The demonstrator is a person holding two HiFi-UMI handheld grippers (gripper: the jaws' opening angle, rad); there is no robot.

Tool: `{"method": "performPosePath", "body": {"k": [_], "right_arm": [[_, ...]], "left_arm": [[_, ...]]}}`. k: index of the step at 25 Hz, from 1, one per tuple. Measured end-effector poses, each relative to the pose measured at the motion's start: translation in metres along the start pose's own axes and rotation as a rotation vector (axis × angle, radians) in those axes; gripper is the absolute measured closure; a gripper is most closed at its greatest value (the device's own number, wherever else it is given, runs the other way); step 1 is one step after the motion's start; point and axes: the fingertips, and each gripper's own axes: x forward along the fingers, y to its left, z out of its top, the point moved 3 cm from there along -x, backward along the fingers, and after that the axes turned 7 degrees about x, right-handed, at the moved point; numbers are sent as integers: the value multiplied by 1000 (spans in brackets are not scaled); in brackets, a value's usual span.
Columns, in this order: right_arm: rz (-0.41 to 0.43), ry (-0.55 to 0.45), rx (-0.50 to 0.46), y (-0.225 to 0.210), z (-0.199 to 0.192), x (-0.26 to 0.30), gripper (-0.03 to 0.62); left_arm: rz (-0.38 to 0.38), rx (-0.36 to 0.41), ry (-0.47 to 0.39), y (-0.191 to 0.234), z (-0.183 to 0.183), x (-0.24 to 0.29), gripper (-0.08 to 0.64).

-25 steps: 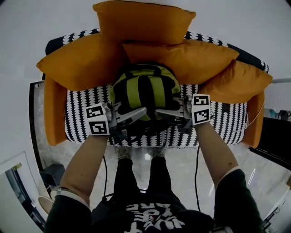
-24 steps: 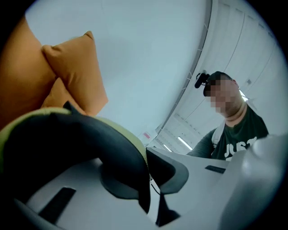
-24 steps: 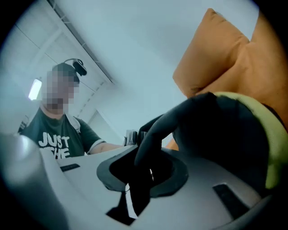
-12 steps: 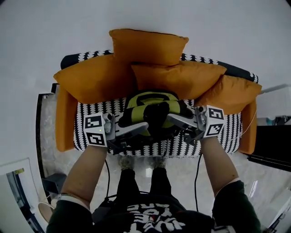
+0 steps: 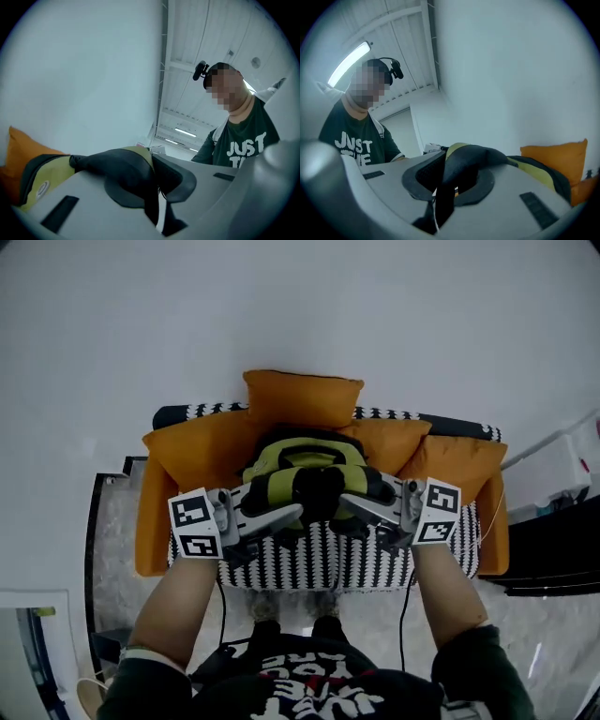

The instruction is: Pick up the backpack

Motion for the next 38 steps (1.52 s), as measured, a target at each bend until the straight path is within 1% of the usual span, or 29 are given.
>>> {"method": "performPosePath", "body": {"k": [4, 6, 8, 10, 12, 14, 17, 21, 26, 29, 35, 38], "right_arm": [[-19, -11, -130, 31, 63, 13, 526], [-27, -25, -179, 50, 90, 19, 528], [-38, -41, -223, 75, 116, 24, 528], [-43, -62, -277, 108, 151, 35, 528], [-47, -82, -322, 143, 184, 46, 528], [-60, -87, -334, 165, 201, 51, 528], [-81, -85, -330, 171, 205, 53, 528], [-97, -101, -355, 175, 207, 53, 528], [-123, -70, -465, 177, 211, 55, 528], [-144, -48, -528, 178, 212, 56, 528], [-158, -35, -608, 185, 213, 60, 528], [-161, -38, -629, 189, 213, 61, 528]], "left_arm": [[-7, 147, -4, -13, 70, 6, 506], [-16, 211, -6, -26, 100, 8, 506], [-29, 265, -12, -43, 132, 9, 506], [-41, 323, -13, -64, 176, 7, 506], [-53, 369, -13, -86, 220, 4, 506], [-57, 380, -20, -99, 243, 2, 506], [-51, 380, -11, -98, 245, 1, 506], [-72, 439, 41, -98, 244, 0, 508], [-93, 578, 61, -96, 243, 1, 508], [-86, 648, 70, -97, 241, 1, 508], [-47, 720, 56, -101, 239, -1, 508], [-34, 742, 53, -104, 239, -1, 508]]}}
